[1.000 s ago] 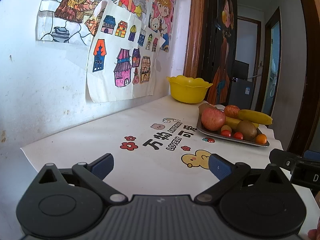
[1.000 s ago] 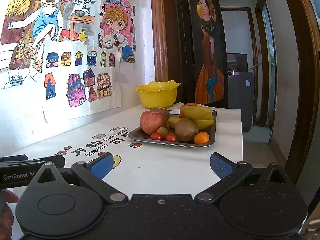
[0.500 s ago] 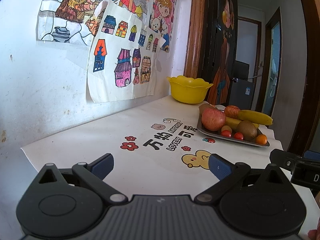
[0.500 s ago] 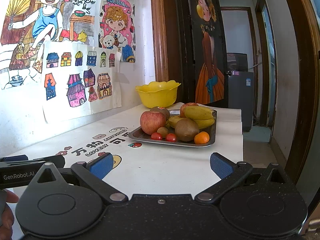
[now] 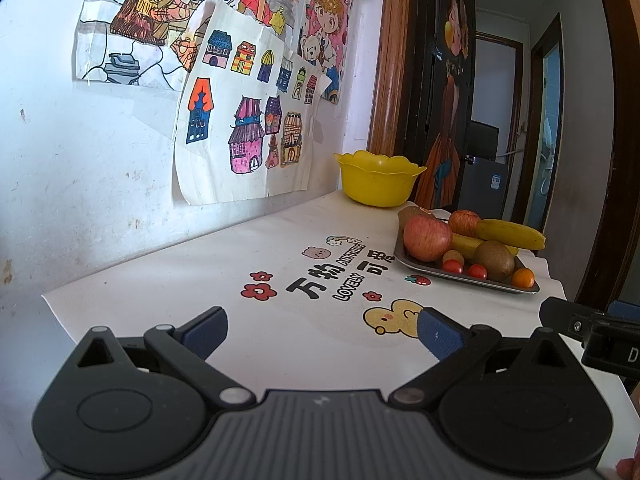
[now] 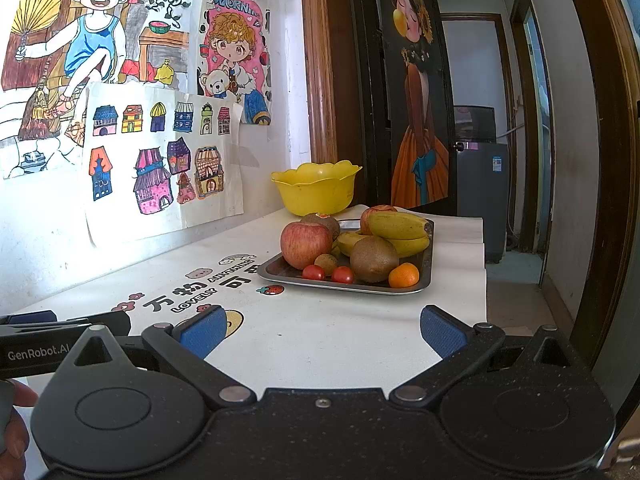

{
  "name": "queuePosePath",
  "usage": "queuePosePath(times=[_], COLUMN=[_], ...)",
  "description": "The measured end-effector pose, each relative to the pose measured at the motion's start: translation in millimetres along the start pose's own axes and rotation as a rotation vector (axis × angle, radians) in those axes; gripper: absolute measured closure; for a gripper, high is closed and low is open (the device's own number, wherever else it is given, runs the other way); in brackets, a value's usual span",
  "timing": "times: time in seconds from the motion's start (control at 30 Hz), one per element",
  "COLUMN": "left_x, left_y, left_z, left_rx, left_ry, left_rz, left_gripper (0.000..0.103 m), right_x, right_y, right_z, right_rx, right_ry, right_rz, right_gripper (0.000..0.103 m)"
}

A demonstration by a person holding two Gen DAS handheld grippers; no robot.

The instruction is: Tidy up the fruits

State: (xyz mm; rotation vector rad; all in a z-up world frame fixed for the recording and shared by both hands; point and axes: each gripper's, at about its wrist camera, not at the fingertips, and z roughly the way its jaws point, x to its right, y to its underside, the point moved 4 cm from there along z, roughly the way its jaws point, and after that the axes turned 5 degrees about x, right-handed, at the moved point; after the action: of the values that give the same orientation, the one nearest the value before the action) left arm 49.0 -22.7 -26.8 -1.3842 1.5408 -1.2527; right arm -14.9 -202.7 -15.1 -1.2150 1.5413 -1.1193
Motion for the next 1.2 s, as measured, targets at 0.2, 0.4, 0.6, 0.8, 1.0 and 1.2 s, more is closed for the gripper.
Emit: queuePosePath(times=[0.2,0.4,0.6,0.8,1.0,1.2], left_x=[-0.1,-0.5,-0.6,-0.3,0.6,0.1], left_y=[0.1,0.2,-0.2,-0.7,2.3,1.9], left_z=[0.0,-0.1,0.1,0.1,0.8,2.7], left_rx=[0.0,-0.001,-0.001,-0.002,-0.02,-0.03], left_ry=[0.0,0.0,0.001,0.001,-0.01,-0.015], left_rz=[0.0,0.001,0.0,0.001,0.008,-0.003], left_gripper=[0.0,0.0,0.0,0.0,0.0,0.0], right_x=[0.0,-0.1,-0.1,0.1,0.3,0.5], right_y=[0.0,0.0,0.1,0.1,0.1,0.0], right_z=[-0.1,-0.2,-0.3,-0.3,-0.3,-0.1], right_rx=[0.0,0.0,-0.001,-0.001,-0.001,-0.001], right_ry=[0.0,0.0,0.0,0.0,-0.001,-0.001], right_rz=[0.0,0.001,0.001,0.001,0.001,0.002], right_gripper=[0.001,0.001,0.001,0.001,0.001,0.001])
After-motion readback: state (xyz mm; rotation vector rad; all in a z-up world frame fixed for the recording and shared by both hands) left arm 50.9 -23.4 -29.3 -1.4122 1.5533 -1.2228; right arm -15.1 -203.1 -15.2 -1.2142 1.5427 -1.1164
